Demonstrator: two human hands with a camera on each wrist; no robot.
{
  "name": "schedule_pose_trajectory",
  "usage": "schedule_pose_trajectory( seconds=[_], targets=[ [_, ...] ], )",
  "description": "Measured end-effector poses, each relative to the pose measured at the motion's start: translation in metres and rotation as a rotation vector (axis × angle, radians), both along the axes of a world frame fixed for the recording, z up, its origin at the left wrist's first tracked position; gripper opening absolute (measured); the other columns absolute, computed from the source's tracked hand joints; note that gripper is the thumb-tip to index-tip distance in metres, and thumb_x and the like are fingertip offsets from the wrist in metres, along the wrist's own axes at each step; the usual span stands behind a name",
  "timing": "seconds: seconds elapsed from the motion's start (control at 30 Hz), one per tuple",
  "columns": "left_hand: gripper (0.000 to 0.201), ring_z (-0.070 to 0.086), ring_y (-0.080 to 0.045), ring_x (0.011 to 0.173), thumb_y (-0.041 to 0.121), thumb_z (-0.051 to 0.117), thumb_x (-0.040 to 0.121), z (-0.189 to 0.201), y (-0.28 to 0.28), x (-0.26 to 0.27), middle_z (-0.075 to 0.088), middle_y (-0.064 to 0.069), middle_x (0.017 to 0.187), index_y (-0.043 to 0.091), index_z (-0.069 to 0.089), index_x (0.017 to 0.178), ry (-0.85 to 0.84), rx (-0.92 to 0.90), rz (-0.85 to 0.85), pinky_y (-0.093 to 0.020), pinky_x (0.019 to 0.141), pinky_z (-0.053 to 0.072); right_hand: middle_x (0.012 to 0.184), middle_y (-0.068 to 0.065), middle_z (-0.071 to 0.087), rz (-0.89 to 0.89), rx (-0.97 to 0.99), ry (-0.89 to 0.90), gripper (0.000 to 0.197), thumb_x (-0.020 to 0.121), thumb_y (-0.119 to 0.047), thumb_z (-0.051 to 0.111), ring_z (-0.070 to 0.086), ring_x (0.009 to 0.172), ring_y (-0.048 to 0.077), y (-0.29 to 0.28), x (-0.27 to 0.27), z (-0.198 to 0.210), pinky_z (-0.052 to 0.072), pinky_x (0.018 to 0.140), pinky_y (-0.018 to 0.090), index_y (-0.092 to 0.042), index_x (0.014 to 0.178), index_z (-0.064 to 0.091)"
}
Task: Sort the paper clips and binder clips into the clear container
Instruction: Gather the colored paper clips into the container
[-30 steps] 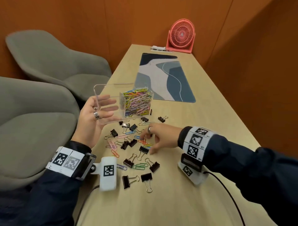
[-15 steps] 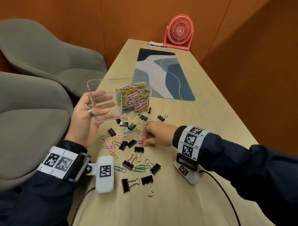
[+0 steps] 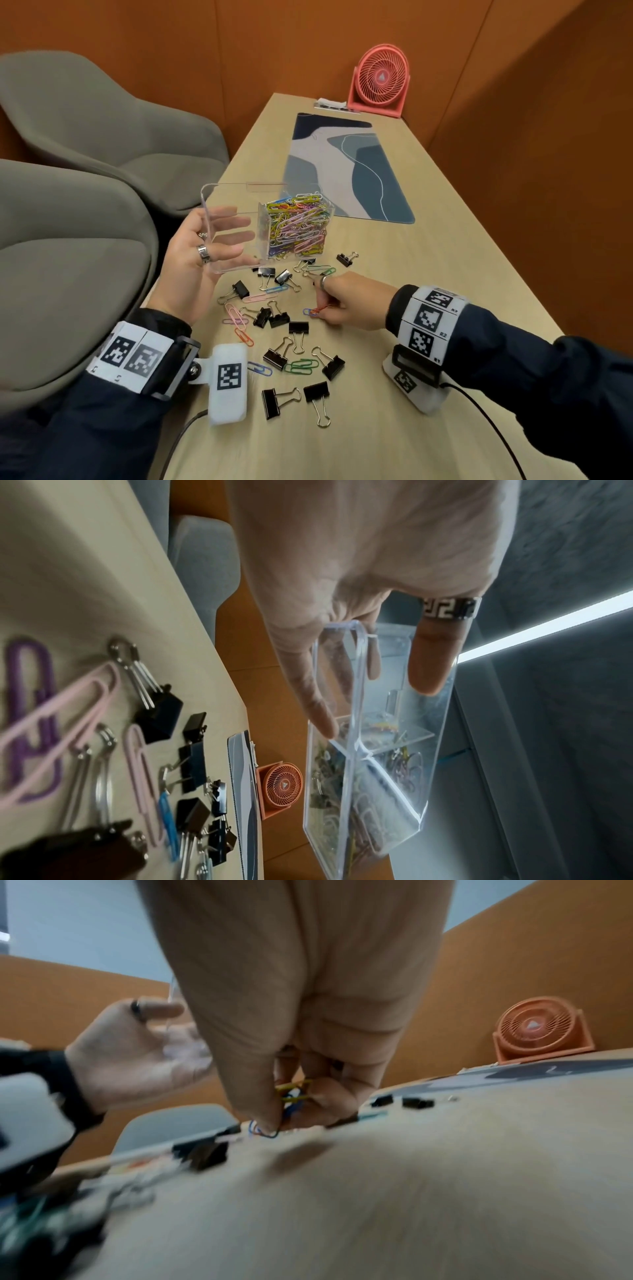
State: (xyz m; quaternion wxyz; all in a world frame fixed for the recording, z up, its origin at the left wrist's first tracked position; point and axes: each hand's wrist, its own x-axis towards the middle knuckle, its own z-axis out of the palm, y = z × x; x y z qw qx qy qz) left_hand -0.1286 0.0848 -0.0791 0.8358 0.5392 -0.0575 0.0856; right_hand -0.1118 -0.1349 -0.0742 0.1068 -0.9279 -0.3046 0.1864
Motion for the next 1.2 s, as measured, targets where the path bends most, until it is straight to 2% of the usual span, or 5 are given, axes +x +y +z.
schedule_pose_trajectory(
  seconds=[0.17,0.37,0.63,1.0,1.2],
  targets=[
    [0.05,0.065,-0.026,0.096,-0.006,0.054,0.056,-0.001,0.001,-0.001,0.065,-0.008,0.099,0.012,0.058,0.103,-0.001,0.008,-0.021,-0.037,0.065,0.059,0.079,0.006,0.062,-0.13,0.218,-0.224,0.016,0.089,-0.022,0.059,0.052,0.069,0.018,-0.031,0.007,0.034,0.038,0.062,0.016,-0.012,0.078,0.052],
    [0.052,0.067,-0.025,0.094,-0.005,0.054,0.053,0.0,0.001,-0.002,0.065,-0.009,0.099,0.012,0.058,0.102,0.012,0.027,-0.077,-0.037,0.065,0.059,0.07,-0.008,0.054,-0.169,0.385,-0.499,0.014,0.088,-0.017,0.061,0.05,0.062,0.004,-0.033,0.025,0.1,0.035,0.058,0.011,-0.006,0.082,0.058],
    [0.053,0.068,-0.026,0.095,-0.006,0.053,0.054,-0.001,0.004,-0.002,0.07,-0.005,0.096,0.013,0.059,0.103,0.02,0.026,-0.105,-0.039,0.068,0.059,0.083,0.004,0.065,-0.073,0.408,-0.409,0.011,0.083,-0.015,0.068,0.053,0.068,0.007,0.021,0.026,0.101,0.04,0.06,0.004,-0.016,0.081,0.057],
    [0.062,0.067,-0.028,0.098,0.007,0.065,0.041,0.001,0.007,-0.002,0.069,-0.006,0.098,0.014,0.06,0.102,0.015,-0.004,-0.121,-0.039,0.068,0.059,0.059,-0.016,0.056,-0.218,0.614,-0.35,0.004,0.077,-0.019,0.074,0.051,0.052,-0.004,0.033,0.027,0.095,0.037,0.052,0.004,-0.016,0.077,0.071],
    [0.05,0.066,-0.028,0.097,-0.004,0.053,0.055,0.002,0.007,-0.002,0.066,-0.008,0.1,0.013,0.059,0.101,0.012,-0.008,-0.104,-0.039,0.068,0.059,0.074,-0.016,0.061,-0.193,0.667,-0.329,0.003,0.082,-0.021,0.069,0.058,0.067,-0.002,0.027,0.025,0.094,0.043,0.061,0.005,-0.021,0.085,0.067]
  ],
)
